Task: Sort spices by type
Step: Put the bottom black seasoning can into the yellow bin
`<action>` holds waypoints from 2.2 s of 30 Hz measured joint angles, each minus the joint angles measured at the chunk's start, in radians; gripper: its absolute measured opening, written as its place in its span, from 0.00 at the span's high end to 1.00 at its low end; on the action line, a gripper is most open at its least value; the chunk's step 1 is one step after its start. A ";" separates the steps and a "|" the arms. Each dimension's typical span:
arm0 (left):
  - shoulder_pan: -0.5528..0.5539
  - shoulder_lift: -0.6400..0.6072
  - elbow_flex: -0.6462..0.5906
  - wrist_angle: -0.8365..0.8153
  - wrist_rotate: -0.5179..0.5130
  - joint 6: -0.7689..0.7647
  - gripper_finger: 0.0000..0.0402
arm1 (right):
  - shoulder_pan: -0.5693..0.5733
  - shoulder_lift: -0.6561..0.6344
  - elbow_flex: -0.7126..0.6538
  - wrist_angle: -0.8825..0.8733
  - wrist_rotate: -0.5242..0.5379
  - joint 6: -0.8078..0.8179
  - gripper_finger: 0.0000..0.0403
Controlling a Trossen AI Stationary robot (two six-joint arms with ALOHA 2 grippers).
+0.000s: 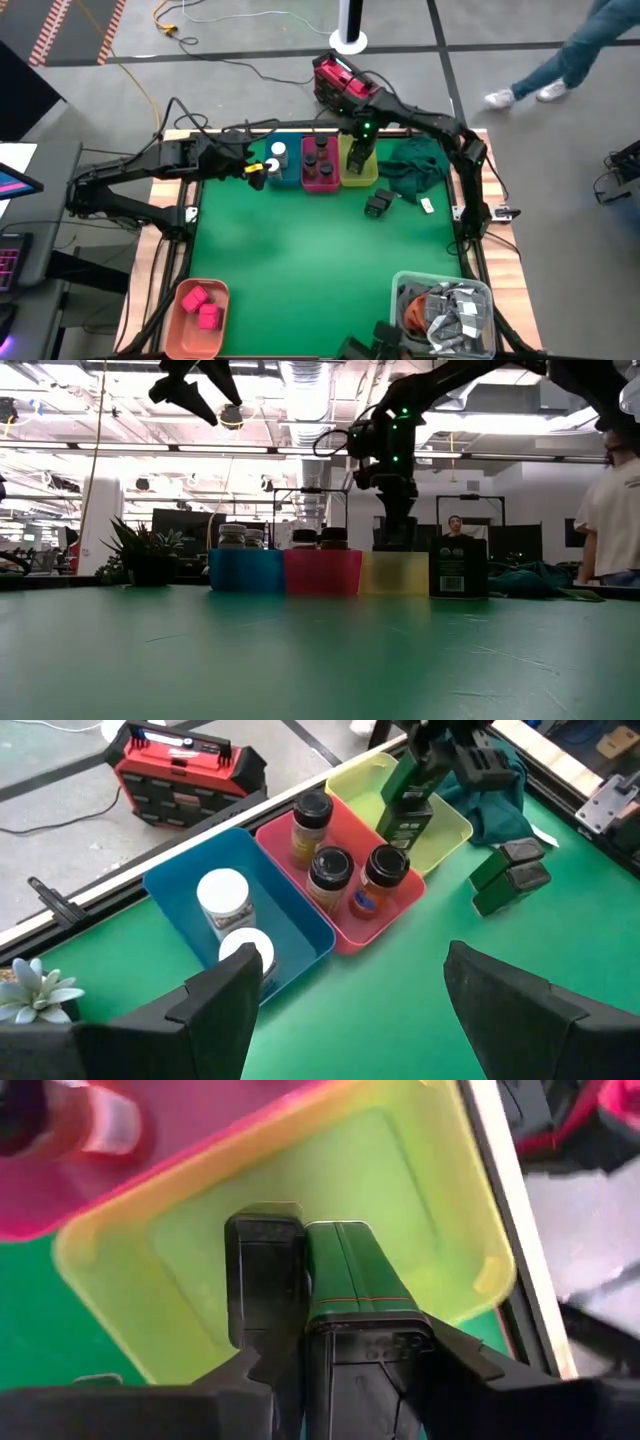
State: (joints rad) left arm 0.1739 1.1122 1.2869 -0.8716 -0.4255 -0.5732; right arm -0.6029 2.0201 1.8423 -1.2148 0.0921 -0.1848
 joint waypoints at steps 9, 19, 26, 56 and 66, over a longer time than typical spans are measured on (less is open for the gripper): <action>-0.005 0.000 0.000 -0.008 0.000 0.002 0.25 | 0.027 -0.003 0.000 0.005 -0.080 -0.120 0.57; -0.005 0.000 0.000 -0.009 0.000 0.015 0.25 | 0.065 -0.003 0.000 0.087 -0.152 -0.134 0.57; -0.005 0.000 0.000 -0.011 0.000 0.018 0.25 | 0.072 -0.003 0.000 0.090 -0.092 -0.089 0.56; -0.005 0.000 0.000 -0.016 0.084 0.030 0.25 | 0.103 -0.002 -0.088 0.148 -0.049 -0.074 0.35; 0.004 0.000 0.000 -0.048 0.151 0.086 0.25 | 0.093 -0.021 0.084 -0.098 -0.090 0.113 0.35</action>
State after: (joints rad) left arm 0.1784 1.1118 1.2869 -0.9201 -0.2747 -0.4872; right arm -0.5103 1.9995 1.9260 -1.3128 0.0022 -0.0721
